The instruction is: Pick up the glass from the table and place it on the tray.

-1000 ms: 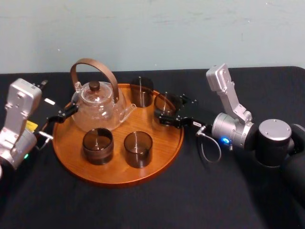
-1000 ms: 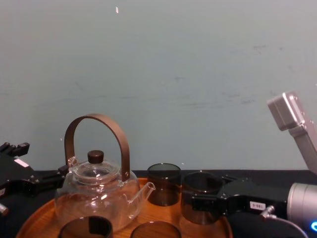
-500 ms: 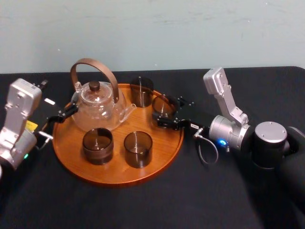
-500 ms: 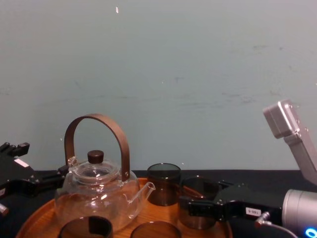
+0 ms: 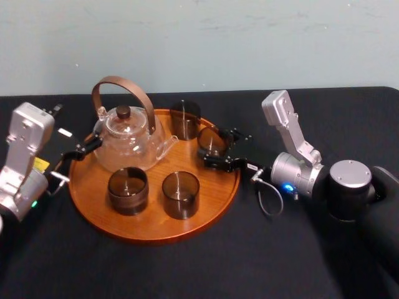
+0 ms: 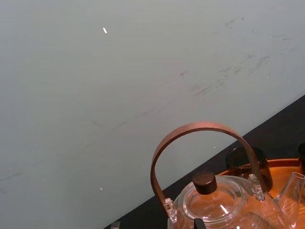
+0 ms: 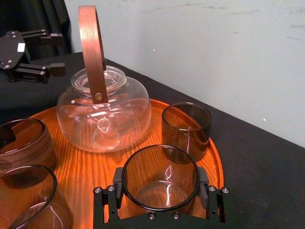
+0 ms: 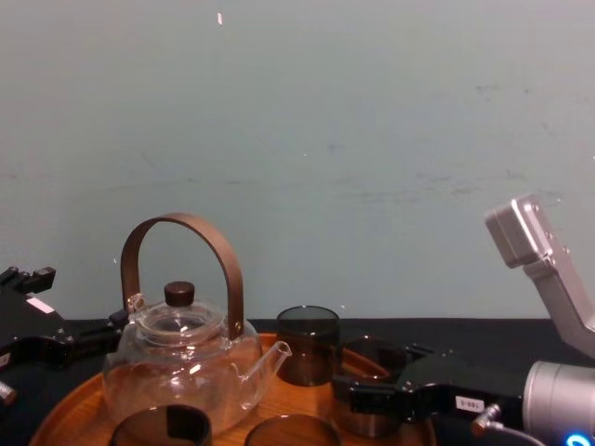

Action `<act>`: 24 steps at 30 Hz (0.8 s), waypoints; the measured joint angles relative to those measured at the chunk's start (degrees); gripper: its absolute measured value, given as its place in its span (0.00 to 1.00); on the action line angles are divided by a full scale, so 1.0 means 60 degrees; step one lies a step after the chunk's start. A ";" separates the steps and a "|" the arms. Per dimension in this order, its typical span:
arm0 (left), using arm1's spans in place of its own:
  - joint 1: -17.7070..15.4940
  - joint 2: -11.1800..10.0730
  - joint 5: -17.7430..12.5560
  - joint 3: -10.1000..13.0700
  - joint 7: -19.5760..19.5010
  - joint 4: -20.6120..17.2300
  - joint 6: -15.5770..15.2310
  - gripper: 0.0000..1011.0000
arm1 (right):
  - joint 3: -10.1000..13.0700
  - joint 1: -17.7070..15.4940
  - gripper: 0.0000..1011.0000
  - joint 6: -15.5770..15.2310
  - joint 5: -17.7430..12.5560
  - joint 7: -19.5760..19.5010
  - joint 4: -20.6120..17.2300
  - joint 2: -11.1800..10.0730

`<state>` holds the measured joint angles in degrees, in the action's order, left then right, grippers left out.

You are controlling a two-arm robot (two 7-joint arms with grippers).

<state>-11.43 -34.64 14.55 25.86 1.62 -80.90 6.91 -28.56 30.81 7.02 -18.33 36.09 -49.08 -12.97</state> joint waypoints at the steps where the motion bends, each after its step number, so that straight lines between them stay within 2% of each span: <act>1: 0.0000 0.0000 0.0000 0.0000 0.0000 0.0000 0.0001 0.99 | -0.0004 0.0000 0.90 -0.0004 0.0022 -0.0012 0.0022 0.0008; 24: 0.0000 0.0000 0.0000 0.0000 0.0000 0.0000 0.0001 0.99 | -0.0014 -0.0002 0.90 -0.0008 0.0076 -0.0017 0.0061 0.0020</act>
<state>-11.43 -34.65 14.55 25.86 1.62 -80.90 6.91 -28.64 30.79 6.97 -17.87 35.99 -48.71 -12.85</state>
